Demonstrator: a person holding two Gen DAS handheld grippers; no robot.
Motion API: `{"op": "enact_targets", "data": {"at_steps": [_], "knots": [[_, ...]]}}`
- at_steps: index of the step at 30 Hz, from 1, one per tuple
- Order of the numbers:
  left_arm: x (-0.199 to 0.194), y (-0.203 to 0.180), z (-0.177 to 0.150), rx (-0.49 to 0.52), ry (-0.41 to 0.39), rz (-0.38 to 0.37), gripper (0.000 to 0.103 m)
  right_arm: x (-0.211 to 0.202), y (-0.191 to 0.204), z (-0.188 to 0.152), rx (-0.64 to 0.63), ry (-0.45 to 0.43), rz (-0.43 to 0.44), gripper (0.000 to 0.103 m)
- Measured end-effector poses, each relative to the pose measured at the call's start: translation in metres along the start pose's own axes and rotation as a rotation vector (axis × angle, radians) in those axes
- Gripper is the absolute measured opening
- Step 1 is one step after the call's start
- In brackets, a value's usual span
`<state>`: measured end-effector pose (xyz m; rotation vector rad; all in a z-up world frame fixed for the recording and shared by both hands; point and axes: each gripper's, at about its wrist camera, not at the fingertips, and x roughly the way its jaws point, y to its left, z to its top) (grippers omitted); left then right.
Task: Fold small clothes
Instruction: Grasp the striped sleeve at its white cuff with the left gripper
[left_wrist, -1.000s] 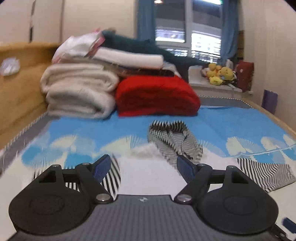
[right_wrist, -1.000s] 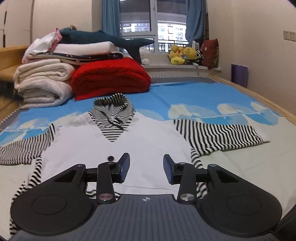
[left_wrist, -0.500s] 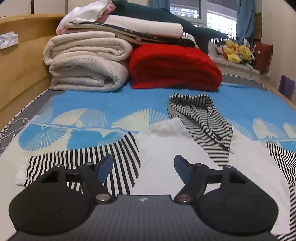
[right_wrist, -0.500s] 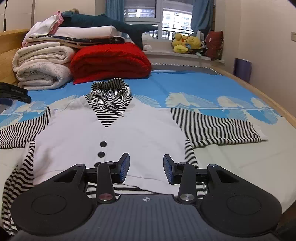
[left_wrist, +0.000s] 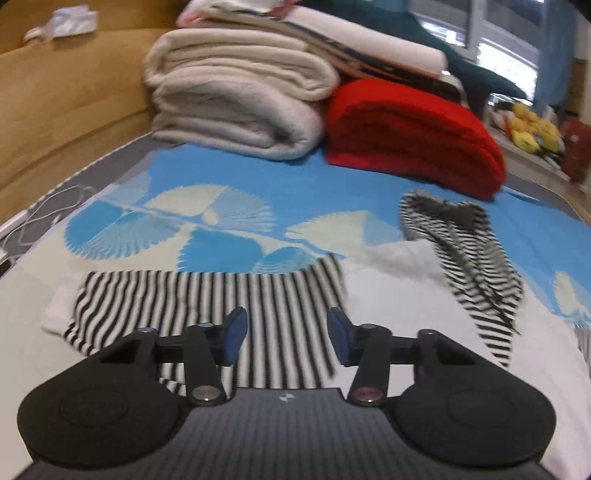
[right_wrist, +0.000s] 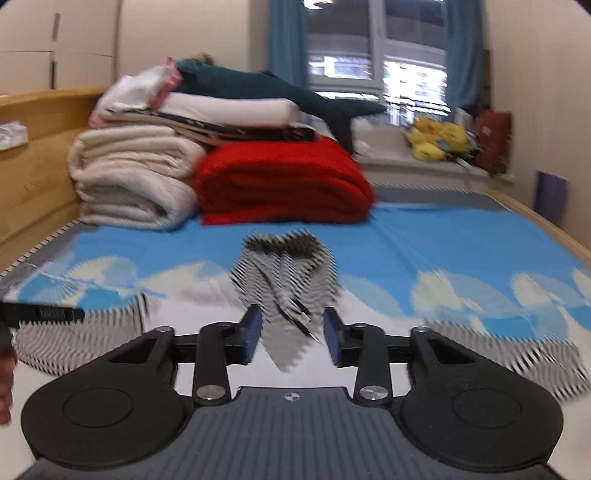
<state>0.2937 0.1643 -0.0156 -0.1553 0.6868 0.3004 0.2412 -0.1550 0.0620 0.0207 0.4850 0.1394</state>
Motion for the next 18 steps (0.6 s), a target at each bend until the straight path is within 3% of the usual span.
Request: {"op": "enact_targets", "data": {"at_steps": [6,9,11,18], "knots": [[0.019,0.019,0.000,-0.022,0.030,0.071,0.051,0.039,0.013,0.005,-0.022,-0.016,0.083,0.026],[0.038,0.038,-0.001,-0.059,0.074,0.142,0.068,0.059,0.009,0.002,0.047,0.047,0.070,0.026],[0.055,0.060,-0.002,-0.134,0.131,0.189,0.083,0.066,0.006,0.002,0.072,0.074,0.086,0.026],[0.099,0.145,-0.027,-0.480,0.335,0.314,0.083,0.077,-0.002,0.003,0.077,0.111,0.092,0.026]]}}
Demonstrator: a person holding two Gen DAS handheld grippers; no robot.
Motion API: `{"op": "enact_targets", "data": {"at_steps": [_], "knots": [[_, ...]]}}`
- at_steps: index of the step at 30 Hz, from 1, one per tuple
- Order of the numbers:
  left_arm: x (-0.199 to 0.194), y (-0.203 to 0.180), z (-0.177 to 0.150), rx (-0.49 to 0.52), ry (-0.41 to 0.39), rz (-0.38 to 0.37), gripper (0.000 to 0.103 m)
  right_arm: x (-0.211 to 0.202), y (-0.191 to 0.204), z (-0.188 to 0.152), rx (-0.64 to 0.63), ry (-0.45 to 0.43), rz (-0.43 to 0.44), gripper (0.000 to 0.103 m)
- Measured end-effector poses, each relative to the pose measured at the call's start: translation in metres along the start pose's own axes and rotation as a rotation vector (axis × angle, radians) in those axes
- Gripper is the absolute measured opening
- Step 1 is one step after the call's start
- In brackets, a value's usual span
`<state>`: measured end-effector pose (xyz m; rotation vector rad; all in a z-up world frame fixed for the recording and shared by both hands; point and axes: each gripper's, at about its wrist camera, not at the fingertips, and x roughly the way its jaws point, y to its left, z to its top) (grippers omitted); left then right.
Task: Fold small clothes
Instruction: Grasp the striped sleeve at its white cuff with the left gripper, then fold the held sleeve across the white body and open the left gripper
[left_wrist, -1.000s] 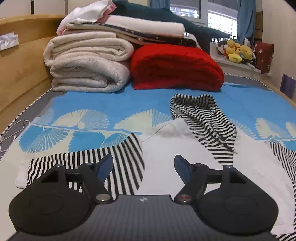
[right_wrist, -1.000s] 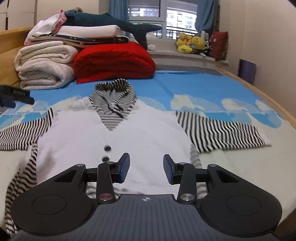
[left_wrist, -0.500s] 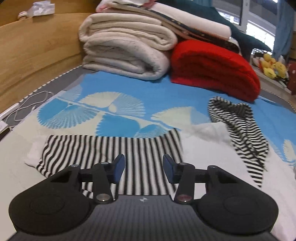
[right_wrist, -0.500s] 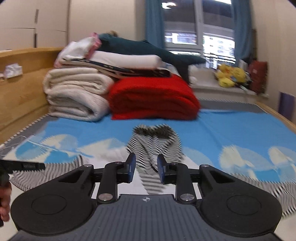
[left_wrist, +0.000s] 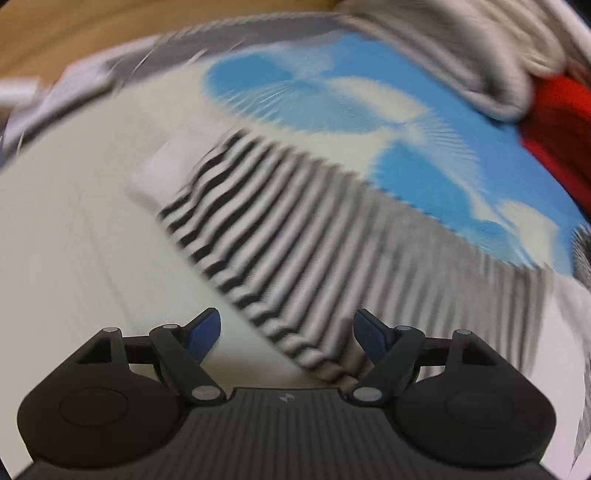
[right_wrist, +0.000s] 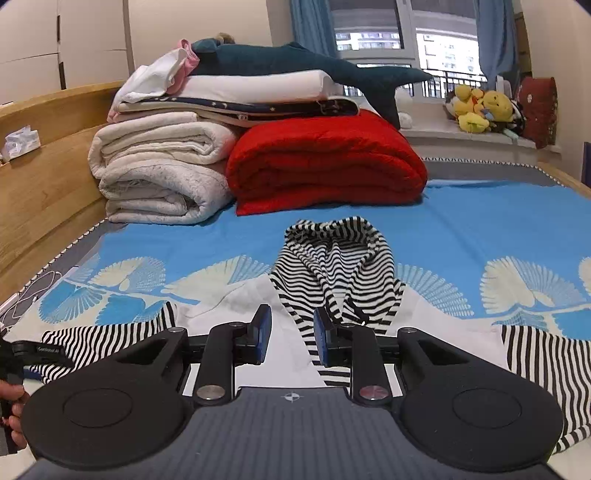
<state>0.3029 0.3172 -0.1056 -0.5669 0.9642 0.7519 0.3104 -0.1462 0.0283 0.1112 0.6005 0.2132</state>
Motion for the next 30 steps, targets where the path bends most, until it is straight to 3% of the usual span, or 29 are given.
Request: {"op": "enact_targets", "data": {"at_steps": [3,7,9,11,12,13,22,25,30], "knots": [[0.011,0.018,0.006,-0.060,-0.013,0.058,0.083,0.009,0.000,-0.003,0.006,0.035,-0.008,0.026],[0.018,0.022,0.013,-0.077,-0.061,0.072,0.082,0.016,0.004,-0.008,-0.011,0.059,-0.016,0.026],[0.015,0.021,0.012,-0.078,-0.085,0.076,0.067,0.018,0.007,-0.010,-0.017,0.069,-0.018,0.026],[0.013,0.017,0.015,-0.069,-0.104,0.053,0.020,0.021,0.010,-0.012,-0.022,0.078,-0.017,0.026],[0.013,0.015,0.016,-0.068,-0.106,0.034,0.008,0.023,0.011,-0.013,-0.025,0.082,-0.017,0.026],[0.015,0.013,0.019,-0.072,-0.107,0.008,0.005,0.025,0.013,-0.014,-0.030,0.086,-0.017,0.026],[-0.026,-0.017,0.023,-0.007,-0.237,-0.086,0.004,0.026,0.018,-0.015,-0.039,0.090,-0.015,0.026],[-0.038,-0.028,0.020,0.012,-0.259,-0.119,0.004,0.021,0.014,-0.015,-0.036,0.080,-0.018,0.017],[-0.052,-0.044,0.013,0.058,-0.294,-0.135,0.004,0.013,0.005,-0.016,-0.020,0.074,-0.032,0.016]]}}
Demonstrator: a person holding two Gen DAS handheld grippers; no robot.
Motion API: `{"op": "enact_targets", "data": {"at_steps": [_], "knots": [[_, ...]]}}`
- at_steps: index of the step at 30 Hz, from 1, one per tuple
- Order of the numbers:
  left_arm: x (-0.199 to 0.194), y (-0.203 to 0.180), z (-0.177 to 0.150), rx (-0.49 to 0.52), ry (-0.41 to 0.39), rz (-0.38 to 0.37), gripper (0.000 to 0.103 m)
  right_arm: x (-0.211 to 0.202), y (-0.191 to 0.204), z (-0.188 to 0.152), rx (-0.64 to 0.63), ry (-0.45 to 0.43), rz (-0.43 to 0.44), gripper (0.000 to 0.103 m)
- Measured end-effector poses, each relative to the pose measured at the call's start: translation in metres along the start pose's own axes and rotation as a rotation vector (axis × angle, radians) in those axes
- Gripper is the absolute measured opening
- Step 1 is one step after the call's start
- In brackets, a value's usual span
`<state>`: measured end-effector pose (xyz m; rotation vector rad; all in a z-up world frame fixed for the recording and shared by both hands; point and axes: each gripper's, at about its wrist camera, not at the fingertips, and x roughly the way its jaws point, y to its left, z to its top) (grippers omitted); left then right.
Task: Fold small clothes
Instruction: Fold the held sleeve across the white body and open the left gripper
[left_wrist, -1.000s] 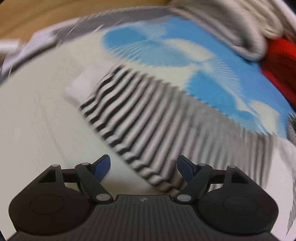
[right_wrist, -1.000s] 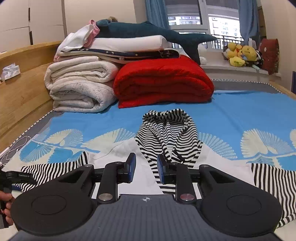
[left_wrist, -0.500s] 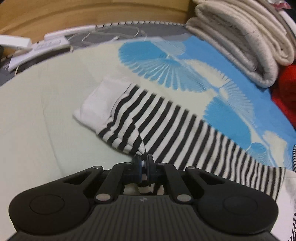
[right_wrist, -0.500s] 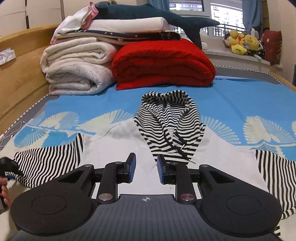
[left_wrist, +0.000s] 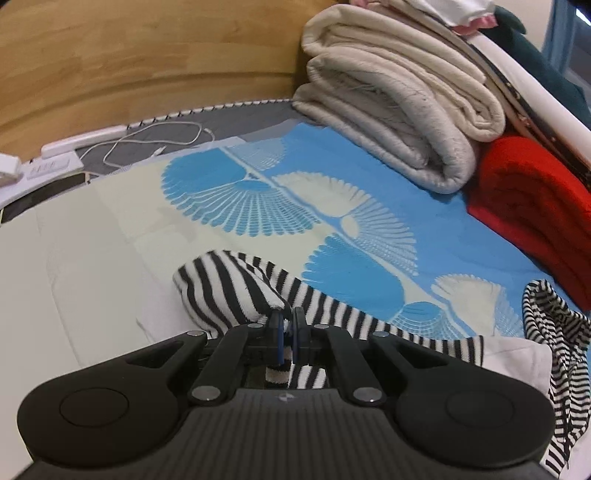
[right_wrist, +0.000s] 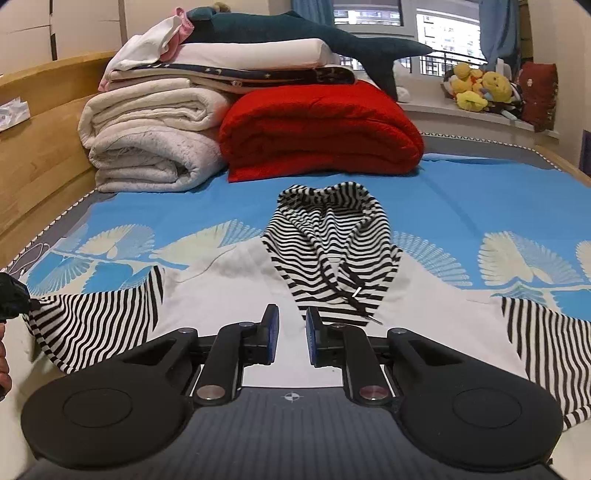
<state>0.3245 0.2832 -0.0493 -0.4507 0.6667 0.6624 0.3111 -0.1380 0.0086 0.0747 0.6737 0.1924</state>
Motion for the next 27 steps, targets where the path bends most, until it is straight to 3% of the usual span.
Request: {"op": "enact_targets", "data": {"at_steps": [7,10,13,17,20,22,23,24,25,27], "knots": [[-0.004,0.004,0.004,-0.058,0.023,0.009,0.004,-0.011,-0.012,0.001,0.009,-0.018,-0.005,0.016],[-0.017,-0.011,0.008,-0.033,0.002,-0.038,0.004,-0.017,-0.020,0.003,0.018,-0.027,-0.020,0.015],[-0.043,-0.044,0.007,0.036,-0.021,-0.156,0.003,-0.026,-0.034,0.008,0.042,-0.042,-0.039,0.011],[-0.084,-0.108,-0.010,0.182,0.016,-0.432,0.003,-0.036,-0.057,0.011,0.066,-0.067,-0.094,0.008],[-0.111,-0.153,-0.037,0.259,0.145,-0.691,0.004,-0.040,-0.079,0.011,0.117,-0.051,-0.133,0.008],[-0.118,-0.174,-0.054,0.287,0.300,-0.869,0.006,-0.042,-0.093,0.010,0.145,-0.035,-0.150,0.009],[-0.120,-0.182,-0.061,0.303,0.373,-0.945,0.012,-0.042,-0.099,0.009,0.158,-0.023,-0.156,0.009],[-0.123,-0.188,-0.065,0.333,0.407,-0.984,0.016,-0.041,-0.104,0.008,0.172,-0.010,-0.159,0.009],[-0.126,-0.190,-0.065,0.357,0.383,-0.962,0.024,-0.040,-0.109,0.006,0.185,-0.003,-0.157,0.009],[-0.126,-0.186,-0.061,0.397,0.306,-0.872,0.028,-0.037,-0.118,0.001,0.207,0.009,-0.164,0.009]]}}
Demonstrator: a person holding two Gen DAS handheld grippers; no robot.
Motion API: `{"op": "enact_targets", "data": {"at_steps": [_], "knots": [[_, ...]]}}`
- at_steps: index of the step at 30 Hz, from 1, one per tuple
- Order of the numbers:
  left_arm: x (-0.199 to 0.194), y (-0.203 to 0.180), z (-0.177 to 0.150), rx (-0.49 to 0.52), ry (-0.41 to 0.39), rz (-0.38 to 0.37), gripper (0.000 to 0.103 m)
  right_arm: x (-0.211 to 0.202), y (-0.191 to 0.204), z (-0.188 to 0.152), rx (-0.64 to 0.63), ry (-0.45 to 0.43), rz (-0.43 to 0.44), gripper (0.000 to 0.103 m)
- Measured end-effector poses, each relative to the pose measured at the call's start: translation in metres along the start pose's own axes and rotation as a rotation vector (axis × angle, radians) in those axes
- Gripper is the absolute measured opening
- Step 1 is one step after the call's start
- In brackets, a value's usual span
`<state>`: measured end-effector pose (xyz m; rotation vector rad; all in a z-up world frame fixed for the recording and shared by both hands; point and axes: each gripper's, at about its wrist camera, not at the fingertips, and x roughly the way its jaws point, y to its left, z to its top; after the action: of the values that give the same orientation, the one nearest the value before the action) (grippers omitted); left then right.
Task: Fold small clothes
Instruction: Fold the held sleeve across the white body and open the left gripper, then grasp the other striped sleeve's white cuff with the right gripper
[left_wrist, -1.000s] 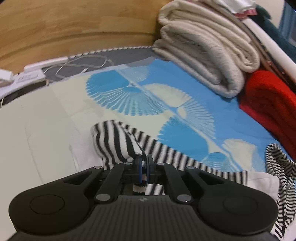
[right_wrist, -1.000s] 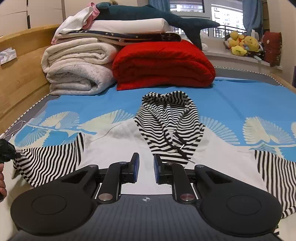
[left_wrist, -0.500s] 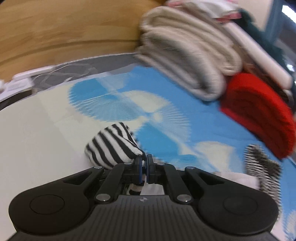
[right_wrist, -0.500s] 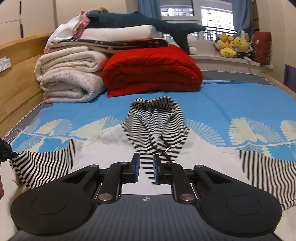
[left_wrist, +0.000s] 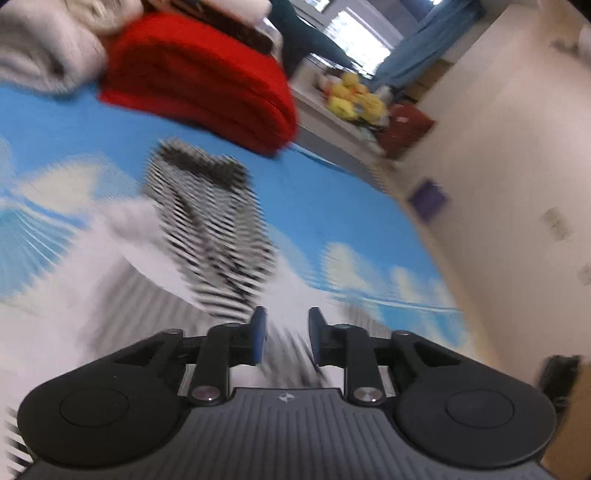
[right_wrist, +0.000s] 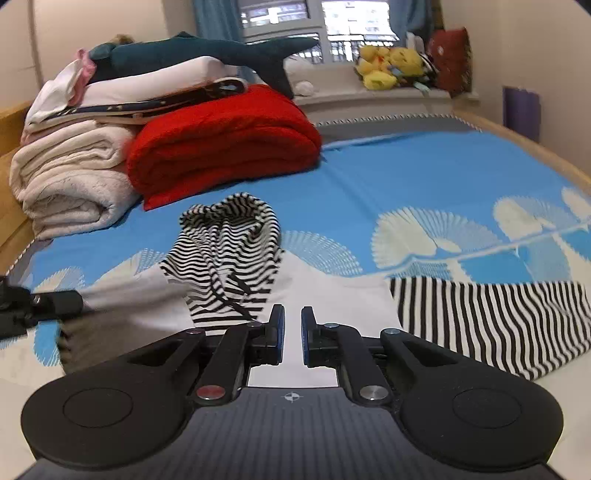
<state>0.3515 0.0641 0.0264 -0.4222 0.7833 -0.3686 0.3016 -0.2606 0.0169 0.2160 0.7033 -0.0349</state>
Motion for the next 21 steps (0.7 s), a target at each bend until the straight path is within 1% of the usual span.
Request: {"op": "enact_targets", "data": {"at_steps": [2,4,6,8,9,11,12,14,15,18,21], "knots": [[0.000,0.012,0.001,0.008,-0.012,0.104,0.028,0.008,-0.007,-0.003,0.025,0.029,0.000,0.010],[0.003,0.024,0.001,-0.011,-0.001,0.189,0.028,0.016,-0.013,-0.007,0.062,0.060,0.012,0.010],[0.007,0.037,0.002,-0.037,0.026,0.256,0.028,0.025,-0.016,-0.011,0.095,0.095,0.027,0.010],[0.009,0.048,-0.002,-0.064,0.047,0.298,0.028,0.037,-0.013,-0.017,0.111,0.154,0.053,0.015],[0.010,0.054,0.002,-0.075,0.049,0.310,0.028,0.043,-0.009,-0.021,0.113,0.185,0.074,0.017],[0.009,0.060,0.002,-0.092,0.054,0.322,0.028,0.052,0.002,-0.029,0.079,0.217,0.116,0.023],[0.009,0.063,0.004,-0.099,0.056,0.327,0.028,0.057,0.011,-0.033,0.051,0.239,0.121,0.023],[0.007,0.069,0.004,-0.116,0.060,0.330,0.028,0.066,0.030,-0.043,-0.008,0.276,0.164,0.024],[0.010,0.068,0.006,-0.120,0.064,0.331,0.028,0.068,0.040,-0.048,-0.043,0.284,0.188,0.024],[0.014,0.073,0.008,-0.129,0.081,0.334,0.028,0.076,0.077,-0.063,-0.211,0.317,0.216,0.028],[0.015,0.078,0.009,-0.140,0.087,0.339,0.028,0.081,0.100,-0.072,-0.321,0.329,0.230,0.030]]}}
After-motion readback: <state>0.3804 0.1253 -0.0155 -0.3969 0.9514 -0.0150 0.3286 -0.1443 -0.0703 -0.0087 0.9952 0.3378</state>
